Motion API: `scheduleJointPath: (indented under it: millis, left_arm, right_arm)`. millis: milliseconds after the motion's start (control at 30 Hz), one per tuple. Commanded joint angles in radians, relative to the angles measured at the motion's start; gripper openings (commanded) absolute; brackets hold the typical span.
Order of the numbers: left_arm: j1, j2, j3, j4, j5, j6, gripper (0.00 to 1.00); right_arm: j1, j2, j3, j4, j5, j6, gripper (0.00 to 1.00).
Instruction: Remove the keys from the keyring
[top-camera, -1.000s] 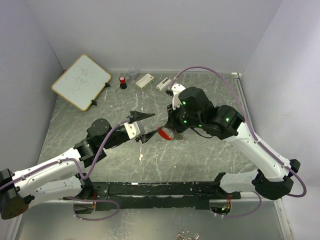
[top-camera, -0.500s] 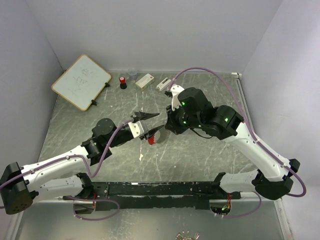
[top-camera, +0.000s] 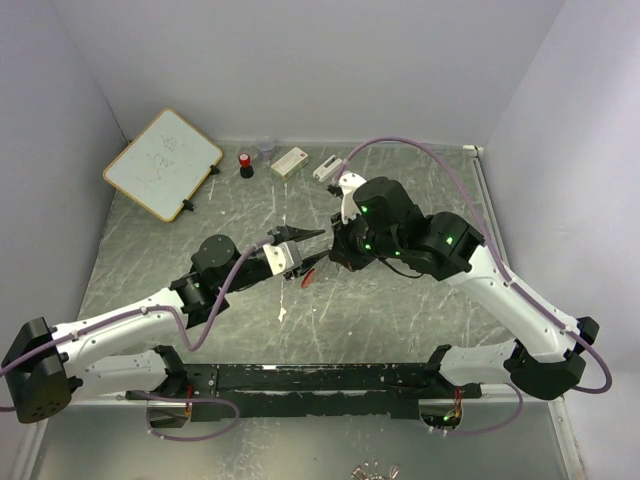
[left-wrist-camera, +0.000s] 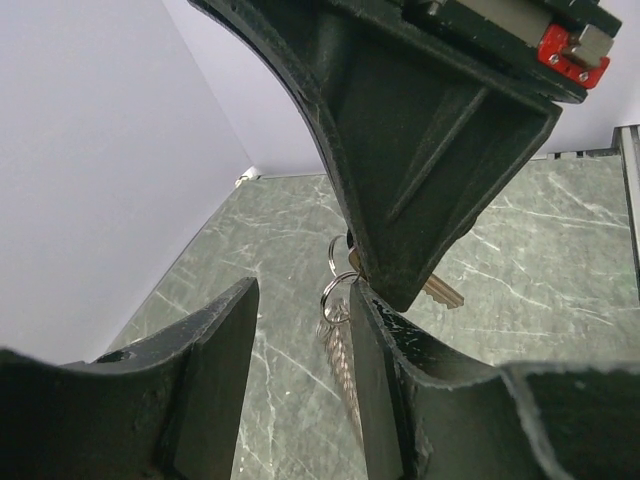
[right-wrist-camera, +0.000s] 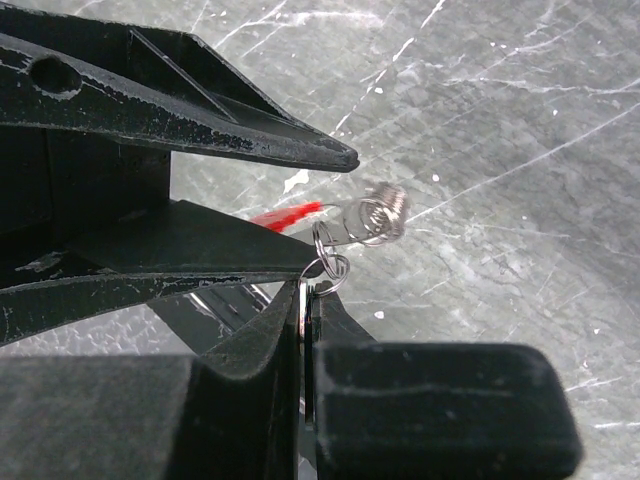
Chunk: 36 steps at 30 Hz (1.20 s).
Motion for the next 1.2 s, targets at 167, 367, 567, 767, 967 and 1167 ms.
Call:
scheduleJointPath:
  millis: [167,367,567,767,967,1167]
  left_arm:
    - [0.005,0.046,0.033,0.083,0.105,-0.011,0.46]
    - [0.005,0.051,0.069,0.039,0.153,0.005,0.23]
    - [0.004,0.005,0.053,0.019,0.150,0.026,0.07]
    - [0.005,-0.037,0.040,0.019,0.167,0.017,0.07]
    - [0.005,-0.067,0.025,0.012,0.148,0.020,0.07]
    - [0.005,-0.082,0.012,0.030,0.141,0.004,0.07]
  right_arm:
    - [0.010,-0.026,-0.028,0.056,-0.023,-0.016,0.00]
    - [0.011,-0.026,-0.030,0.045,-0.024,-0.013,0.00]
    - [0.014,-0.046,-0.029,0.034,-0.004,0.003,0.00]
    - [0.016,-0.049,-0.001,-0.015,0.038,0.017,0.00]
    - [0.016,-0.056,0.007,-0.029,0.065,0.022,0.00]
    - [0.016,-0.044,0.004,-0.023,0.074,0.019,0.00]
